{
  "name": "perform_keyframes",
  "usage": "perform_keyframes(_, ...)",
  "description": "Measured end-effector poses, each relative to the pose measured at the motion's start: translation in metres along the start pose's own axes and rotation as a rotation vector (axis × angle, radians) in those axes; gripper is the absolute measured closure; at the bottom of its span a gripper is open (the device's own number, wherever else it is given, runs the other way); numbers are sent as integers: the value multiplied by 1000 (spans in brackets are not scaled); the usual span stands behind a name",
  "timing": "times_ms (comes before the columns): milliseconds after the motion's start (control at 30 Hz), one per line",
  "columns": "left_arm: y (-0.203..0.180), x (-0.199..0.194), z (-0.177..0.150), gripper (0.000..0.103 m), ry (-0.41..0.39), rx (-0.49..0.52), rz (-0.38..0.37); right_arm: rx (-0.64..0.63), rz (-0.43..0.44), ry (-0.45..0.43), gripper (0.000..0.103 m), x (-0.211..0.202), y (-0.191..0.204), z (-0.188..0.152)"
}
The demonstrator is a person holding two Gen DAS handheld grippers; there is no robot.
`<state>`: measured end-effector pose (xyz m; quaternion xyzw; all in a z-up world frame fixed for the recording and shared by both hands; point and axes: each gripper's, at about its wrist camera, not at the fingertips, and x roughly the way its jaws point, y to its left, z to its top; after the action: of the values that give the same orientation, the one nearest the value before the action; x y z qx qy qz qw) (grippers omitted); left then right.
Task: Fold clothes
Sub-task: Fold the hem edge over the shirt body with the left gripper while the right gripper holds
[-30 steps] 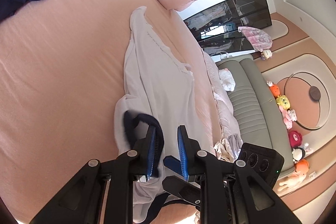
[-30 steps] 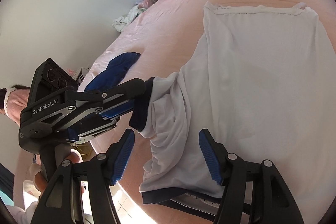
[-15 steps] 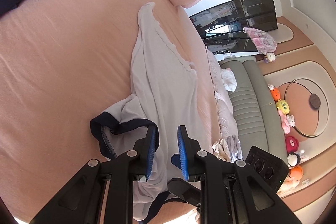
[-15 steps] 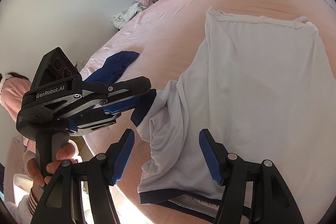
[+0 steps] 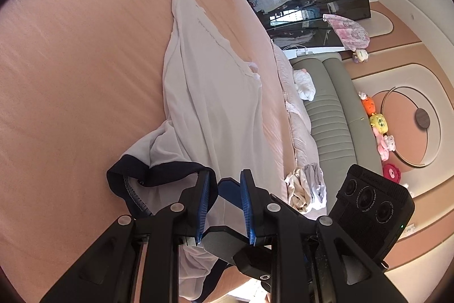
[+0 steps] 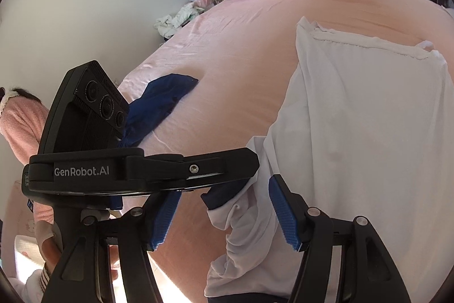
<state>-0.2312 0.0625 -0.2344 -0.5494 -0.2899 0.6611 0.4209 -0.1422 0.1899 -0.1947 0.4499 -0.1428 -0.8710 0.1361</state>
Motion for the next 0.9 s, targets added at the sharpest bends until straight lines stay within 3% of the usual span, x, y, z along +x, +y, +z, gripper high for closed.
perform_keyframes(233,5,-13,8,84,8,9,-52,-27,-2,16,40,10,4,7)
perform_keyframes(467,-11,-12,13,84,39,78,12,-31,-16,23,40,22,11,11)
perform_keyframes(600,-14,-9,12,84,67,85,-22,-8,-33,27,40,27,8,13)
perform_keyframes(667,-16,-8,11,84,80,98,-5,28,-49,30,47,27,0,12)
perform_keyframes(700,-17,-8,9,84,86,102,3,46,-58,32,61,27,-4,12)
perform_keyframes(767,-16,-9,7,84,92,100,1,83,-74,34,68,26,-13,12)
perform_keyframes(833,-15,-12,5,83,89,87,1,118,-88,37,82,26,-21,11)
perform_keyframes(900,-13,-16,5,83,78,72,37,143,-92,41,88,22,-33,7)
